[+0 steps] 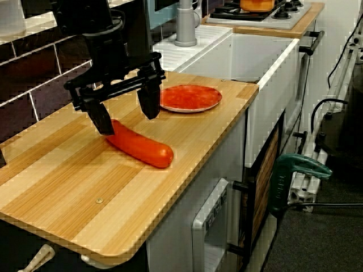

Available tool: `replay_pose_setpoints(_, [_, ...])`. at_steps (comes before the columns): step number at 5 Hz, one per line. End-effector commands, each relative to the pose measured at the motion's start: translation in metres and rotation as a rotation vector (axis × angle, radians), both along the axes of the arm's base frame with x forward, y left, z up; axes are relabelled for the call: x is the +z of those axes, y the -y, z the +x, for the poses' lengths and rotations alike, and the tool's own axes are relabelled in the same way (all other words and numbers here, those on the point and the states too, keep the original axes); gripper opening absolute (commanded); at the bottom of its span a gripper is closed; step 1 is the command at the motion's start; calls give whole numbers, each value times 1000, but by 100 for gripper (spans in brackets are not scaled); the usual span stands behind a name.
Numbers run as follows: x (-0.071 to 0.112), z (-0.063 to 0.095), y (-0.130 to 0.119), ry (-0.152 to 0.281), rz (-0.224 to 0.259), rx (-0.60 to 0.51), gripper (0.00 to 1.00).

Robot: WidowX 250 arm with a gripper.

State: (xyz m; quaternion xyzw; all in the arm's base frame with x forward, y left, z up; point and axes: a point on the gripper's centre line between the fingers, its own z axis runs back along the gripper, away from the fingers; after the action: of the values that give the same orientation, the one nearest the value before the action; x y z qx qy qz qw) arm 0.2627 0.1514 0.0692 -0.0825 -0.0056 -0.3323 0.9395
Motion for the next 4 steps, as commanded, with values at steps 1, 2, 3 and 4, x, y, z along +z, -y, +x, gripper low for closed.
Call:
replay_pose_setpoints(1, [15, -2, 2, 24, 54, 40, 100])
replay_pose_setpoints(2, [2, -2, 3, 6, 97, 137, 100])
replay_pose_setpoints(3, [-2, -1, -7, -46, 84, 230, 100])
replay_pose_setpoints(4, [-5, -3, -18, -52, 70, 262, 100])
